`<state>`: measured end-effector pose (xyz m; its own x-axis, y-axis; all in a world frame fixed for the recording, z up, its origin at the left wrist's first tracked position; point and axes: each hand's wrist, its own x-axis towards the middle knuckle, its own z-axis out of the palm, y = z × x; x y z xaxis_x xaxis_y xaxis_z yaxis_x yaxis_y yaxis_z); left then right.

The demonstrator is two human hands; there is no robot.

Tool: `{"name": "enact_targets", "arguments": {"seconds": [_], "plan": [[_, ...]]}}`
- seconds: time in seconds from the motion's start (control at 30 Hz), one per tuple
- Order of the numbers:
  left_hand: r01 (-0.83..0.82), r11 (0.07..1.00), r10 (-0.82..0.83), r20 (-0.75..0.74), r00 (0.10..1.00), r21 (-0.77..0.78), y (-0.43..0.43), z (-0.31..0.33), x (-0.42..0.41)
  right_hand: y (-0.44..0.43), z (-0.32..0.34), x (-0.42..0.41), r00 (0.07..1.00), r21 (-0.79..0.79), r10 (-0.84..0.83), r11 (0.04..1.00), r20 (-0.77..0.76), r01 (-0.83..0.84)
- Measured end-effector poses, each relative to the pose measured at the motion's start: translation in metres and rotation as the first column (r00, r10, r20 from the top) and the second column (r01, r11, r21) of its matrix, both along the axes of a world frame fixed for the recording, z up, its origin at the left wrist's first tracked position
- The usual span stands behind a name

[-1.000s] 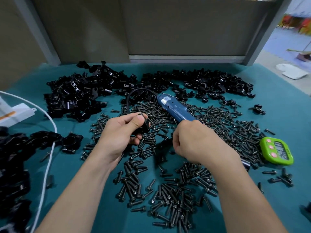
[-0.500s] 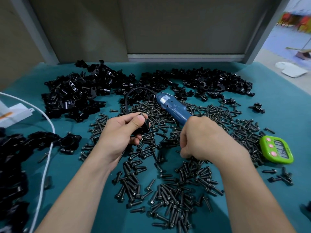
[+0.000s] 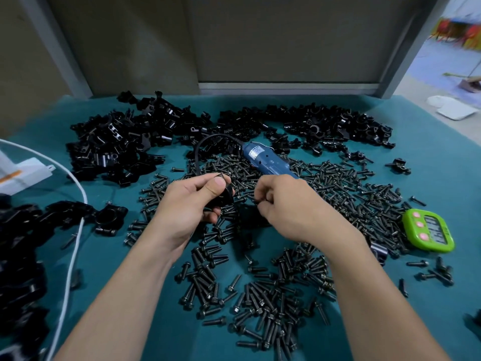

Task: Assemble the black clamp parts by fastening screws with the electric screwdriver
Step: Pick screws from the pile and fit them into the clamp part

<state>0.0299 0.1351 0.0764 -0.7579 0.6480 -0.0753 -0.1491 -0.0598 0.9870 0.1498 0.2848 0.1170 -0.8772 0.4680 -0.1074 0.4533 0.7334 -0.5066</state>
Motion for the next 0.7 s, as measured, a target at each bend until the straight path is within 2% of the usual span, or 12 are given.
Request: {"name": "enact_targets", "arguments": {"seconds": [0.23, 0.3, 0.37, 0.47, 0.53, 0.7], "plan": [[-0.002, 1.0, 0.002, 0.017, 1.0, -0.018, 0.001, -0.001, 0.0, 0.011, 0.005, 0.009, 0.999, -0.088, -0.01, 0.996, 0.039, 0.014], [0.007, 1.0, -0.007, 0.02, 1.0, -0.024, 0.001, -0.002, 0.0, 0.012, 0.007, 0.01, 0.996, -0.187, -0.051, 0.982, -0.076, 0.036], [0.034, 0.999, -0.034, 0.011, 0.999, -0.027, 0.001, -0.001, 0.001, 0.012, 0.008, 0.01, 0.958, -0.34, -0.111, 0.94, -0.263, 0.015], [0.067, 0.997, -0.067, -0.001, 0.998, -0.031, 0.003, -0.001, 0.004, 0.006, 0.007, 0.005, 0.854, -0.583, -0.228, 0.806, -0.468, -0.104], [0.088, 0.996, -0.088, -0.002, 0.996, -0.034, 0.004, -0.001, 0.005, -0.001, 0.003, 0.0, 0.815, -0.655, -0.277, 0.739, -0.509, -0.158], [0.139, 0.99, -0.139, -0.011, 0.99, -0.01, 0.003, 0.0, 0.005, -0.01, -0.006, -0.008, 0.783, -0.723, -0.357, 0.671, -0.51, -0.164]]}}
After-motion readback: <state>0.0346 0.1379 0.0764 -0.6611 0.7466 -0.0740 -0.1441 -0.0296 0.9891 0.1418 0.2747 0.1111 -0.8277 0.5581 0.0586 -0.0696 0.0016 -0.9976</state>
